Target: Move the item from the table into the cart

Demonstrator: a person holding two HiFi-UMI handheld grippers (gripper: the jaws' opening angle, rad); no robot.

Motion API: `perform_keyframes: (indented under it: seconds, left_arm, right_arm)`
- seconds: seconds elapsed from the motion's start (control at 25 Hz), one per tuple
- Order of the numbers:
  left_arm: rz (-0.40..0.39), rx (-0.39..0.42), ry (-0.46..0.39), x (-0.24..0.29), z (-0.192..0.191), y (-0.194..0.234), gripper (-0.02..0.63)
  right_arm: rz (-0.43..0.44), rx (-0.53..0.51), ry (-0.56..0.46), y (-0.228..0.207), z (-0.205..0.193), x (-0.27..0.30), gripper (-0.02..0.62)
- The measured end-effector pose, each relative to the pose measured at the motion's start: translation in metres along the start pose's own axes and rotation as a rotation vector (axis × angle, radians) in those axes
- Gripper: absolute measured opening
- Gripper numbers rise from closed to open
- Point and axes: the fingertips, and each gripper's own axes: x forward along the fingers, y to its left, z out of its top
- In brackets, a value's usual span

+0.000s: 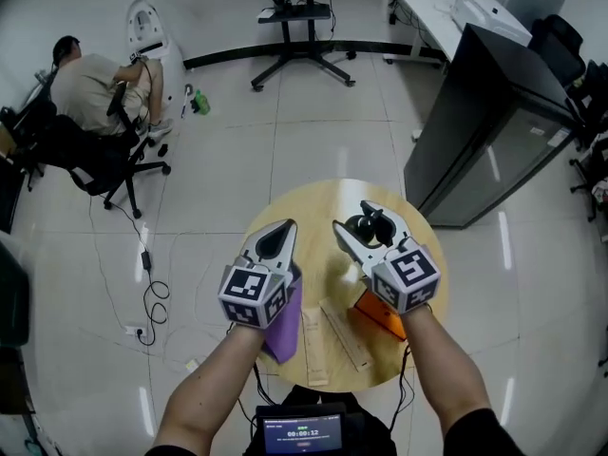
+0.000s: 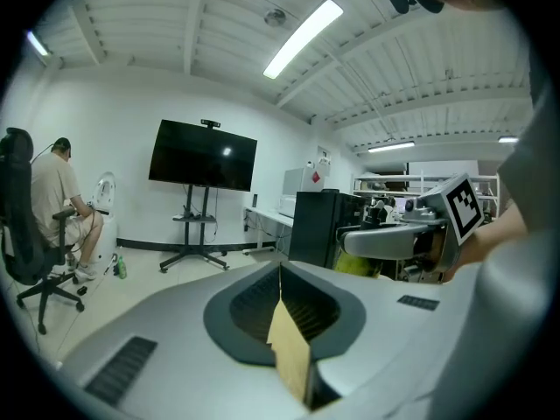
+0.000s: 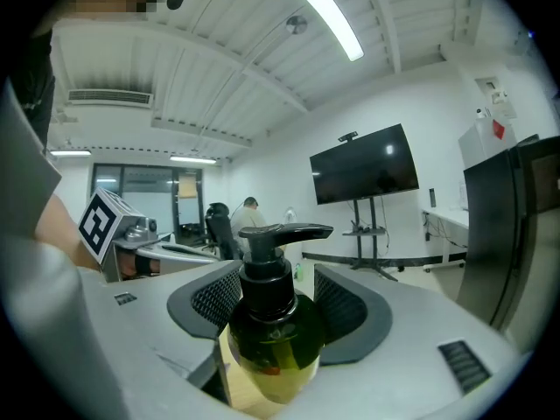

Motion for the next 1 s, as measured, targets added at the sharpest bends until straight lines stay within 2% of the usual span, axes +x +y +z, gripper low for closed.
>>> perform_keyframes:
  seconds: [0.16,0.28,0.4,0.52,0.72,0.84,1.0]
  left_arm:
    - [-0.098,0.06,-0.027,-0.028,0.067,-0.071,0.011]
    - [-0.176,0.042,-0.063,-0.053,0.104,-0.116,0.011]
    - [-0.28,0.064,-0.083,-0.071,0.129,-0.167,0.006]
    - [-0.398,0.102,-0.095,-0.098,0.146,-0.237,0.006]
    - [-0.668,0.148,-0.069,-0.143,0.148,-0.389,0.006]
    - [-0.843,0.187,-0.051,-0.196,0.126,-0.515,0.006]
    - [-1.062,0.211,-0.018,-0.299,0.088,-0.693,0.006]
  right_arm:
    - [-0.084,0.012,-0.035,0.013,0.079,-0.083,0.252]
    - [-0.177,-0.012,-0.069,0.025,0.126,-0.148,0.252]
    - [-0.306,-0.033,-0.103,0.037,0.163,-0.22,0.253]
    - [-0.468,-0.036,-0.123,0.055,0.187,-0.315,0.253]
    - [-0.742,-0.011,-0.161,0.089,0.195,-0.492,0.252]
    - [-0.918,0.012,-0.181,0.132,0.176,-0.631,0.253]
    - [-1.111,0.038,-0.195,0.216,0.14,-0.817,0.253]
